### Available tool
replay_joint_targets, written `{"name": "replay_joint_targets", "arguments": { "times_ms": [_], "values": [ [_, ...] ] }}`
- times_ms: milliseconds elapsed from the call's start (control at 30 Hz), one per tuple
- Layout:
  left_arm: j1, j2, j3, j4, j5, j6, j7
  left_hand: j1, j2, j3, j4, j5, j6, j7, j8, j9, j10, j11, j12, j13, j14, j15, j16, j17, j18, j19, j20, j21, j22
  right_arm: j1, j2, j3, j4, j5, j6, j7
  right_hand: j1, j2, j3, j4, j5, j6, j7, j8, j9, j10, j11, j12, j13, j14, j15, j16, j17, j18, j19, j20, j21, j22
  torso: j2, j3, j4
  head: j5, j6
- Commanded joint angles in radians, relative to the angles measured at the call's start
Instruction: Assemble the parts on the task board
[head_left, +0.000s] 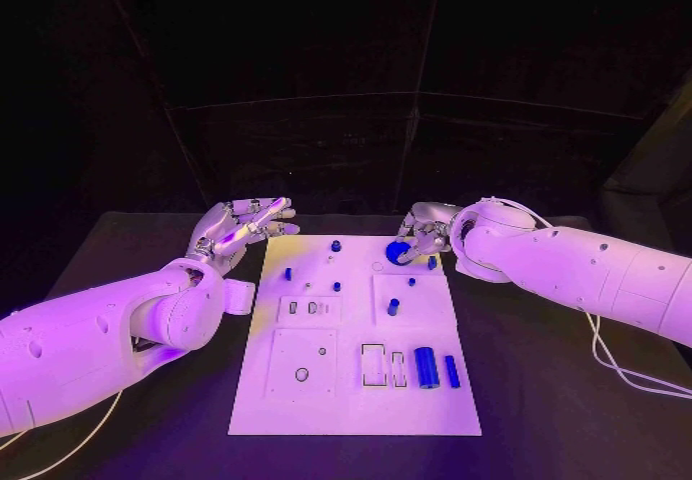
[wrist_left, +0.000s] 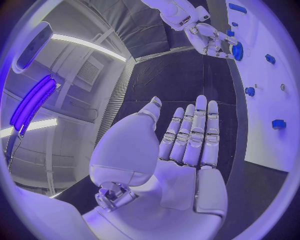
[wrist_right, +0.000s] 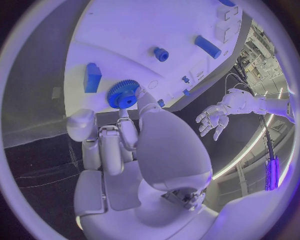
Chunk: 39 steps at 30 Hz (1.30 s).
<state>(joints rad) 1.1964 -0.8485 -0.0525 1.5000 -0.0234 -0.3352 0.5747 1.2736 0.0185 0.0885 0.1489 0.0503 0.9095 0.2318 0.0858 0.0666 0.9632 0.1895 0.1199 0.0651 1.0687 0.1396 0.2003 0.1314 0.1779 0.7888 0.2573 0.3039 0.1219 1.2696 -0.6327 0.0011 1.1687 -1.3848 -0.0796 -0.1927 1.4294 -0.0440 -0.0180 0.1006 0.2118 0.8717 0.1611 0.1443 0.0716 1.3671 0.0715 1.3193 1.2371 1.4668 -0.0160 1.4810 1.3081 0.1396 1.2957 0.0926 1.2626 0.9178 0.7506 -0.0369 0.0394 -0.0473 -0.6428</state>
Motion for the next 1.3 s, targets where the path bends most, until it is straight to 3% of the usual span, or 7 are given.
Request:
{"name": "replay_joint_targets", "arguments": {
  "times_ms": [33, 300, 467, 633, 900, 1133, 1300],
  "values": [
    [0.002, 0.002, 0.001, 0.000, -0.005, 0.013, 0.003, 0.000, 0.009, 0.001, -0.005, 0.004, 0.005, 0.014, -0.003, -0.001, -0.001, 0.004, -0.006, 0.000, 0.001, 0.005, -0.006, 0.002, 0.006, 0.001, 0.003, -0.004, -0.001, 0.002, 0.003, 0.001, -0.004, -0.025, 0.012, -0.008, 0.010, 0.007, 0.009, -0.002, -0.006, 0.012, -0.001, 0.007, 0.001, 0.011, -0.002, 0.011, 0.008, 0.058, 0.007, 0.007, 0.008, -0.020, 0.007, 0.002, 0.006, 0.004, 0.000, -0.0003, -0.0003, -0.002, -0.002],
    [0.002, 0.002, 0.001, -0.002, -0.005, 0.014, 0.001, 0.000, 0.009, 0.001, -0.005, 0.004, 0.005, 0.014, -0.003, -0.001, -0.001, 0.004, -0.006, 0.000, 0.001, 0.005, -0.006, 0.002, 0.006, 0.001, 0.003, -0.004, -0.001, 0.002, 0.006, 0.001, -0.007, -0.042, 0.012, -0.012, 0.046, 0.054, 0.080, -0.038, -0.088, 0.074, -0.010, 0.036, 0.003, 0.054, -0.011, 0.073, 0.090, 0.059, -0.001, 0.011, 0.018, -0.022, 0.011, -0.005, 0.019, 0.021, 0.000, -0.0003, -0.0002, -0.002, -0.002],
    [0.002, 0.002, 0.001, -0.003, -0.005, 0.014, 0.000, 0.001, 0.010, 0.001, -0.007, 0.004, 0.005, 0.014, -0.004, -0.001, 0.000, 0.003, -0.006, 0.000, 0.001, 0.005, -0.007, 0.002, 0.006, 0.001, 0.003, -0.005, -0.002, 0.002, 0.006, 0.000, -0.006, -0.048, 0.007, -0.010, 0.052, 0.054, 0.110, -0.053, -0.095, 0.086, -0.013, 0.037, 0.000, 0.056, -0.013, 0.078, 0.097, 0.059, -0.003, 0.013, 0.022, -0.023, 0.013, -0.006, 0.023, 0.028, 0.000, -0.0004, 0.0004, -0.003, -0.002],
    [0.002, 0.002, 0.001, -0.003, -0.005, 0.015, 0.000, 0.001, 0.010, 0.001, -0.007, 0.004, 0.005, 0.014, -0.004, -0.001, 0.000, 0.003, -0.006, 0.000, 0.001, 0.005, -0.007, 0.002, 0.006, 0.001, 0.003, -0.005, -0.002, 0.001, 0.004, 0.000, 0.004, -0.070, -0.030, -0.001, 0.048, 0.050, 0.143, -0.068, -0.078, 0.106, -0.018, 0.041, -0.002, 0.067, -0.017, 0.092, 0.116, 0.061, -0.006, 0.015, 0.029, -0.027, 0.021, -0.009, 0.034, 0.047, 0.000, -0.0005, 0.0000, -0.003, -0.002],
    [0.001, 0.002, 0.001, -0.003, -0.005, 0.016, -0.001, 0.001, 0.010, 0.001, -0.007, 0.004, 0.005, 0.014, -0.004, -0.001, 0.000, 0.003, -0.006, 0.000, 0.001, 0.005, -0.007, 0.002, 0.006, 0.001, 0.003, -0.005, -0.002, 0.000, -0.004, 0.000, 0.058, -0.106, -0.142, 0.028, 0.003, 0.029, 0.214, -0.079, -0.003, 0.134, -0.026, 0.037, -0.005, 0.087, -0.024, 0.113, 0.146, 0.063, -0.012, 0.019, 0.041, -0.036, 0.045, -0.015, 0.063, 0.098, 0.000, -0.0005, 0.0008, -0.001, -0.001],
    [0.001, 0.001, 0.001, -0.002, -0.005, 0.017, -0.002, 0.001, 0.010, 0.001, -0.008, 0.004, 0.005, 0.014, -0.005, -0.001, 0.000, 0.003, -0.007, 0.000, 0.001, 0.005, -0.008, 0.002, 0.006, 0.001, 0.003, -0.005, -0.002, -0.001, -0.011, 0.000, 0.152, -0.150, -0.230, 0.018, -0.025, 0.012, 0.248, -0.080, 0.007, 0.135, -0.025, 0.029, -0.006, 0.087, -0.024, 0.111, 0.146, 0.064, -0.012, 0.021, 0.045, -0.040, 0.057, -0.015, 0.077, 0.125, -0.001, -0.0016, 0.0008, 0.002, 0.000],
    [0.001, 0.001, 0.001, 0.000, -0.005, 0.018, -0.003, 0.001, 0.010, 0.001, -0.008, 0.004, 0.005, 0.014, -0.005, -0.001, 0.000, 0.003, -0.007, 0.000, 0.001, 0.005, -0.008, 0.002, 0.006, 0.001, 0.003, -0.005, -0.002, -0.001, 0.010, 0.001, 0.185, -0.193, -0.264, -0.001, -0.036, 0.003, 0.269, -0.084, 0.005, 0.138, -0.025, 0.026, -0.005, 0.086, -0.024, 0.108, 0.145, 0.065, -0.012, 0.022, 0.050, -0.045, 0.068, -0.015, 0.089, 0.149, 0.000, -0.0024, 0.0025, 0.005, 0.000]
  ]
}}
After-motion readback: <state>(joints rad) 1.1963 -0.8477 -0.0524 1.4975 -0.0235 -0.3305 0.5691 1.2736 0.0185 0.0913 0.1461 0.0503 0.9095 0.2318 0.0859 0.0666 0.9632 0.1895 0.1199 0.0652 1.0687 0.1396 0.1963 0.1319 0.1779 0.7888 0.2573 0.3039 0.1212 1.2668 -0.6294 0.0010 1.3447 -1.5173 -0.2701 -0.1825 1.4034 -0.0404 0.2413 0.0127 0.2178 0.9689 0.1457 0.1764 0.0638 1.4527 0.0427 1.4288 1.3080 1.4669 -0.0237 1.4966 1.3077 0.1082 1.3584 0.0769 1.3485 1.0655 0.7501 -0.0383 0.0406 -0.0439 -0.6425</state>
